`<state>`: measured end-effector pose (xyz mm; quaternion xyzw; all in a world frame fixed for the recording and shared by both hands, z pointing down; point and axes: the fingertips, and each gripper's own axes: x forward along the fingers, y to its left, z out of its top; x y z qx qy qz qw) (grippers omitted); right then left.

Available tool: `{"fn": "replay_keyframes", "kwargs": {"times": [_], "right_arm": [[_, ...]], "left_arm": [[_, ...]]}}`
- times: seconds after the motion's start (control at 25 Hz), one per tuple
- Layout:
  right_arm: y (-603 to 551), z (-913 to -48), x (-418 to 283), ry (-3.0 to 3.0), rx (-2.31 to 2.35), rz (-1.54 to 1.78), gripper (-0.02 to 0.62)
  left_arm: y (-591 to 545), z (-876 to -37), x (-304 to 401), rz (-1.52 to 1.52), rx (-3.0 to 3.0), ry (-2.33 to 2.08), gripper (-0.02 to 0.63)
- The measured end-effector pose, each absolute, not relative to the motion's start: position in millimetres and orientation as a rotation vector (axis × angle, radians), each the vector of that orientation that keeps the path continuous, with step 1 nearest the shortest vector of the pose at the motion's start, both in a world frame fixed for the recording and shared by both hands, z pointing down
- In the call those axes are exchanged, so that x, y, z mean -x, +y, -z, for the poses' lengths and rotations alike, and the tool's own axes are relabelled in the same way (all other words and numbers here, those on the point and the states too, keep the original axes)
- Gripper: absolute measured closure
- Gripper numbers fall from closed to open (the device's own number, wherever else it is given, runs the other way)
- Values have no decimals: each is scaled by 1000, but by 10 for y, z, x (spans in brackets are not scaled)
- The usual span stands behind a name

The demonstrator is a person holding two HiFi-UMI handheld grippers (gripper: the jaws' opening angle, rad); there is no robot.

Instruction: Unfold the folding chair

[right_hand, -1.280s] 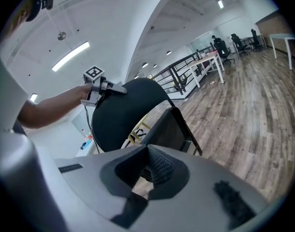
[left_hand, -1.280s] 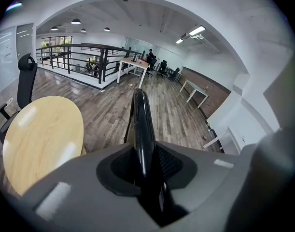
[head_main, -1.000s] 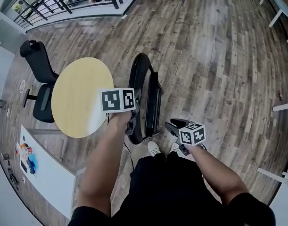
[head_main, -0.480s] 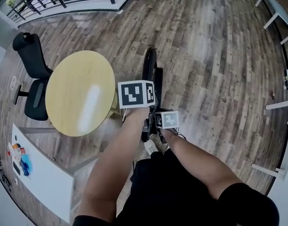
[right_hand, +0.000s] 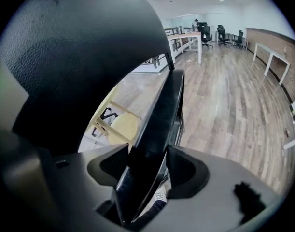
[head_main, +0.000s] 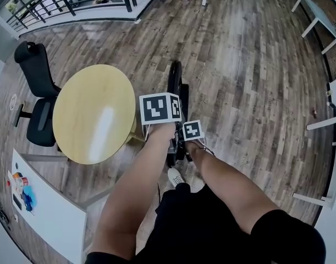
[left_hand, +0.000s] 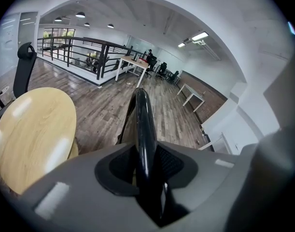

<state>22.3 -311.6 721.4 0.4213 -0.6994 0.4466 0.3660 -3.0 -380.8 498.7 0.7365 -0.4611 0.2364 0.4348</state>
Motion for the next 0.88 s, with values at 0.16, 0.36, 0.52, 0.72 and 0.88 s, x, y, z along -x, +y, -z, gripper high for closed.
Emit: {"fn": "replay_keyframes", "kwargs": {"times": [0.16,0.36,0.52,0.72,0.88], "right_arm": [[-3137,-7226,-158,-1900,-978,-1225,348],[-3166,-7213,-421,-1956,-942,-1334,360],[-3088,-7218,-681,-1979,-902,-1395,368],[-3066,-7293,-1128,-1998,-872,-1484,373],[-2984,-7412,-1554,-2014,-819,-1588,380]], "left_arm": [[-3789,-5005,30,-589,-1834,-1145,502],[-3804,-5001,92,-585,-1850,-1135,506],[-3781,-5002,52,-584,-1856,-1131,508],[-3805,-5014,-82,-604,-1863,-1153,514],[-3786,-5071,-175,-594,-1854,-1148,514]]}}
